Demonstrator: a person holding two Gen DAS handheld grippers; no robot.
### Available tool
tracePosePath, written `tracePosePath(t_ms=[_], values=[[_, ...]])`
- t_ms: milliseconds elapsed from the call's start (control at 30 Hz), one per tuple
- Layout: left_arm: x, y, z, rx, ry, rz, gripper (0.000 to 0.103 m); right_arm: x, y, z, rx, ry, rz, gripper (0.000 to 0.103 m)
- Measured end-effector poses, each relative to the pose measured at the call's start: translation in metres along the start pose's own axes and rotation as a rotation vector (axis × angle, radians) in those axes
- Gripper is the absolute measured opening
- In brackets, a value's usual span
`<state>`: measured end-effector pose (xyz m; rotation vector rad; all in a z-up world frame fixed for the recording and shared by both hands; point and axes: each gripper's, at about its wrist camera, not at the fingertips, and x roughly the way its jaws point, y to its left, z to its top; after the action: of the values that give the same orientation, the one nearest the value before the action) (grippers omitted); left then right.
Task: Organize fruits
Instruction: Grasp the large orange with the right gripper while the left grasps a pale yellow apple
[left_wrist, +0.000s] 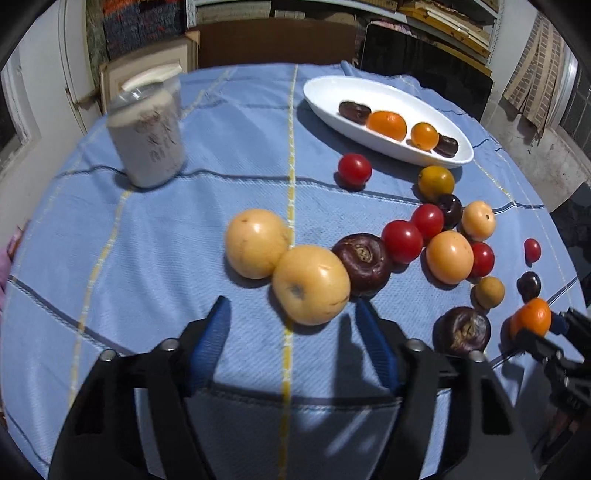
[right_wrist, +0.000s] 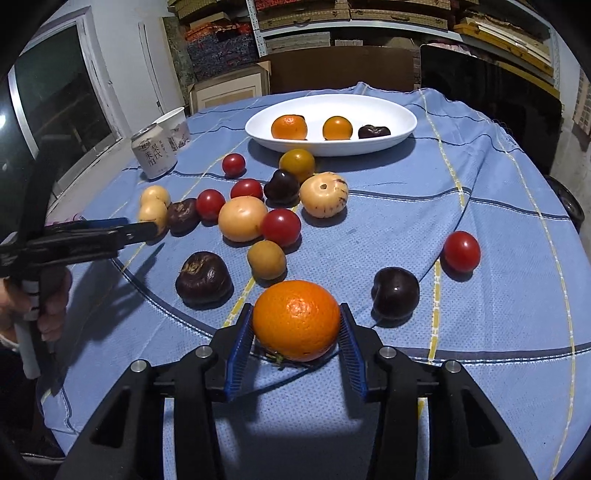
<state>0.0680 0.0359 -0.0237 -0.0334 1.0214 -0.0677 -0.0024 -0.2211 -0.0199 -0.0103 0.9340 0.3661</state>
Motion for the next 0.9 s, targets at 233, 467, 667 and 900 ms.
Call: tracePosePath(t_ms=[233,467,667,900], values=[[0.012,-0.008,0.014,0.028,0.005,-0.023,0.042,-0.006,-0.001,0.001,0.001,-0.009,0.014,0.046],[-0.004,-0.012,0.000,0.059,-0.001,-0.033,0.042,-0.009,-0.005,0.002,0.020,-0.018,0.036,0.046],[-0.036,-0.007,-0.008,0.051,-0.047,-0.065,0.042,-0.019,-0.008,0.006,0.038,-0.044,0.066,0.046],[-0.047,-0.020,-0.009,0.100,-0.056,-0.072,0.042,-0.031,-0.008,0.022,0.003,-0.089,0.043,0.046]])
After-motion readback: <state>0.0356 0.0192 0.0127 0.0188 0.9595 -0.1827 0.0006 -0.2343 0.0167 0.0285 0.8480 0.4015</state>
